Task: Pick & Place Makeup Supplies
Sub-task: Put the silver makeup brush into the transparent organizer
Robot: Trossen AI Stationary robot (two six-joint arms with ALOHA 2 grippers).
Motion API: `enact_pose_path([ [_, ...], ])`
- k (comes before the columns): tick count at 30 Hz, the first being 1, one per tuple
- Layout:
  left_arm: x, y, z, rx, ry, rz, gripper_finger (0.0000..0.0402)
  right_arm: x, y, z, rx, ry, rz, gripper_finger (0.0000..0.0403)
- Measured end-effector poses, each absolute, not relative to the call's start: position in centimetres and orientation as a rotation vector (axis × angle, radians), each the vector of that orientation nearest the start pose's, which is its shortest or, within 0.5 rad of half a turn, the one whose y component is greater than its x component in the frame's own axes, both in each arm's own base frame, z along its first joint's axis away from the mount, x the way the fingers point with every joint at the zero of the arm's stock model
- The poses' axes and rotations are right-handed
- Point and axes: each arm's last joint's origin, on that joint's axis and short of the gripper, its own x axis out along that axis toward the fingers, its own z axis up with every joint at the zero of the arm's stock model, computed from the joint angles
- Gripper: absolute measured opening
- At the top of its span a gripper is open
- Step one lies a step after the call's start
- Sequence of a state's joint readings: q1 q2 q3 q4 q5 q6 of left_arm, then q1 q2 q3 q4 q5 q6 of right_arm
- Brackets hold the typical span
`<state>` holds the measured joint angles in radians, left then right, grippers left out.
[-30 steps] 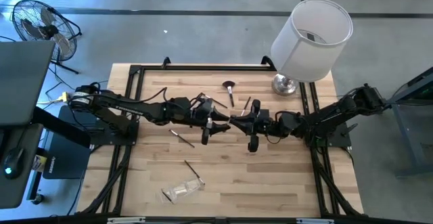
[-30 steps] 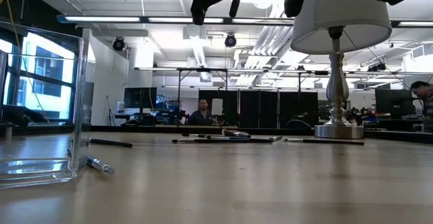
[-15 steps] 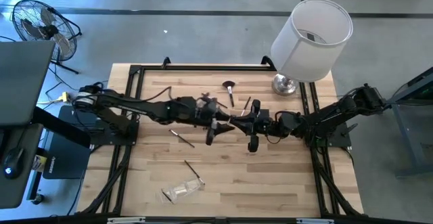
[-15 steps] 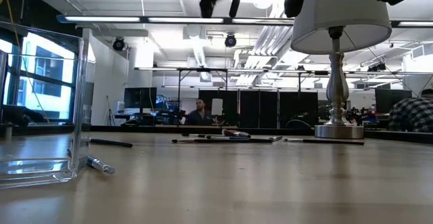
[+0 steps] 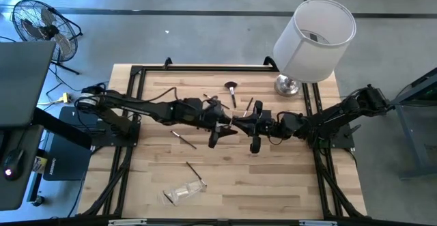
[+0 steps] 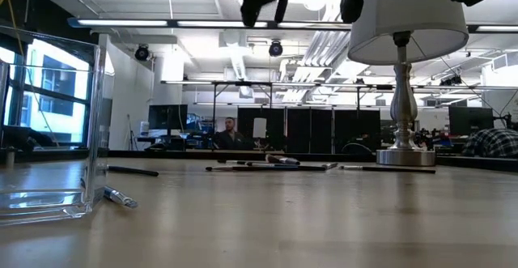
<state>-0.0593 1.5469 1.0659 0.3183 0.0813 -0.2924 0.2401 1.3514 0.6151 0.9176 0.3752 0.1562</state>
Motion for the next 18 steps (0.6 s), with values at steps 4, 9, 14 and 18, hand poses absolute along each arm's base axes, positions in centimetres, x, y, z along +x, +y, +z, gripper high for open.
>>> enact_pose_path([
  [4,35.27,-2.33,29.21,-0.293,0.179,-0.116,0.0179,27.21,5.57,25.81,0.211,-0.182,-0.12,0.0018],
  [9,35.29,-2.33,29.12,-0.293,0.183,-0.116,0.0179,27.23,5.59,25.7,0.231,-0.172,-0.116,0.0018],
  [14,35.29,-2.36,29.19,-0.294,0.179,-0.126,0.0179,27.23,5.61,25.66,0.232,-0.169,-0.116,0.0018],
  [18,35.31,-2.38,29.35,-0.294,0.163,-0.137,0.0179,27.25,5.61,25.54,0.228,-0.156,-0.117,0.0019],
])
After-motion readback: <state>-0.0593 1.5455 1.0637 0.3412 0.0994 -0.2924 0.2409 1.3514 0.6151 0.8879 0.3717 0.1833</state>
